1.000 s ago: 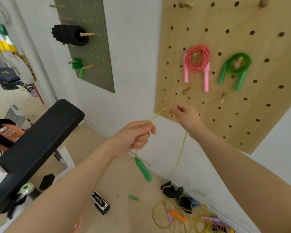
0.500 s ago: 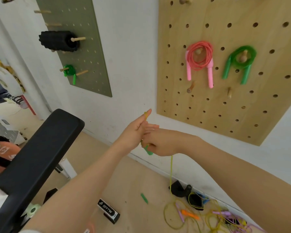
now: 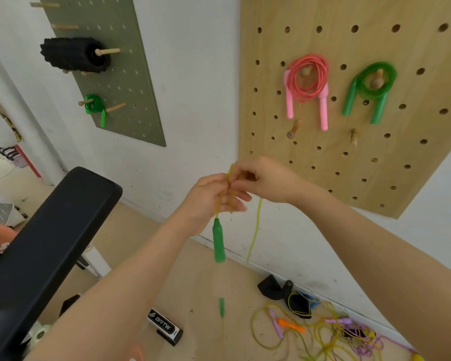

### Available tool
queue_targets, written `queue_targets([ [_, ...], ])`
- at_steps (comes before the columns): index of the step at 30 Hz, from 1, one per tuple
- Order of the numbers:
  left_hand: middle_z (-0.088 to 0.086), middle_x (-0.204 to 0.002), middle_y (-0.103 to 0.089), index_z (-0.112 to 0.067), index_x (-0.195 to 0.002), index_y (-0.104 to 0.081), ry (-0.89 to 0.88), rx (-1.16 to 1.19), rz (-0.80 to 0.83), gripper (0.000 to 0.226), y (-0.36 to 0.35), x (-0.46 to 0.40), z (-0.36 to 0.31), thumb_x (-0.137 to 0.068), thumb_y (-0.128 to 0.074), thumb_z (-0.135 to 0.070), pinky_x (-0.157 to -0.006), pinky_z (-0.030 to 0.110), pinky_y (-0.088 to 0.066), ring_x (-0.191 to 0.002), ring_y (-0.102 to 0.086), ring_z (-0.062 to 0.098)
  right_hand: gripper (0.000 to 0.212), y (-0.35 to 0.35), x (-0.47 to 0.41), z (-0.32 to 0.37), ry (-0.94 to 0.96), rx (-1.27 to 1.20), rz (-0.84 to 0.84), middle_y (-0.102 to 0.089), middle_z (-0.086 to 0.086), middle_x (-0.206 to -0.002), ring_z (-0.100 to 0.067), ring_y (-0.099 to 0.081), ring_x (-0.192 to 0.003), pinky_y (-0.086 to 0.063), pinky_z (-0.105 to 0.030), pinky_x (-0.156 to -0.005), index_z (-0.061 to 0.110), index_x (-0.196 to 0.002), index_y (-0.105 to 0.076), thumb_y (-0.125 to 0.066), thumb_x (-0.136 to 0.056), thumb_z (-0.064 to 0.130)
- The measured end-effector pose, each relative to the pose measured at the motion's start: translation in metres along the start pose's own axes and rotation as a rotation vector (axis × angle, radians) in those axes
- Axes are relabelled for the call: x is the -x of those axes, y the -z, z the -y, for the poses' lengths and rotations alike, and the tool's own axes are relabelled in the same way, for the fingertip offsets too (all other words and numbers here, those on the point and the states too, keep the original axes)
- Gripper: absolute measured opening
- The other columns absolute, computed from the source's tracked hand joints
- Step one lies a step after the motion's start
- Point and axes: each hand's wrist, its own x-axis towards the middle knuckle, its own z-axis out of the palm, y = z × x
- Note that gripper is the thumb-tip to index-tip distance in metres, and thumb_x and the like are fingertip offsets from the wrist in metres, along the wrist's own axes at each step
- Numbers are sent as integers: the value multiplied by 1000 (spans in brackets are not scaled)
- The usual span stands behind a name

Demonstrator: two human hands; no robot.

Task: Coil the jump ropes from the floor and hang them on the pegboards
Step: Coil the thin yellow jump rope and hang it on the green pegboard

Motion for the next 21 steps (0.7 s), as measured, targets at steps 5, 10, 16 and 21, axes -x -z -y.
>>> queue_targets([
  [5,-1,-45,-44,-3,-75,-60,49,23,0,38,-4,-3,-2,-89,-25,-4,-42,20,-13,-36,-17,7,20,10,-4,-8,7,-106,-305,-50,17,-75,1,-46,-60,-38,-9,-59,17,-90,-54,-71,-80,15],
  [10,-10,-42,-13,-12,-76,-53,94,187,87,37,-2,-8,-12,-86,-37,-44,-39,19,-7,-40,-4,10,18,3,0,-25,-92,-565,44,-59,8,-72,-6,-46,-60,-39,-16,-58,14,-91,-64,-48,-96,20],
  [16,-5,-48,-6,-20,-98,-74,-7,603,46,40,10,-9,-2,-85,-39,-35,-37,18,-6,-39,-3,10,25,-13,-1,-54,-213,-657,77,-62,10,-81,-9,-40,-53,-41,-18,-59,15,-92,-65,-43,-98,24],
  [21,-9,-48,-17,-26,-118,-59,-92,750,-94,36,23,-15,10,-90,-37,-32,-32,11,-23,-37,-15,5,28,-33,2,-75,-372,-304,229,-55,3,-70,-9,-45,-62,-41,-23,-65,20,-98,-64,-38,-99,31],
])
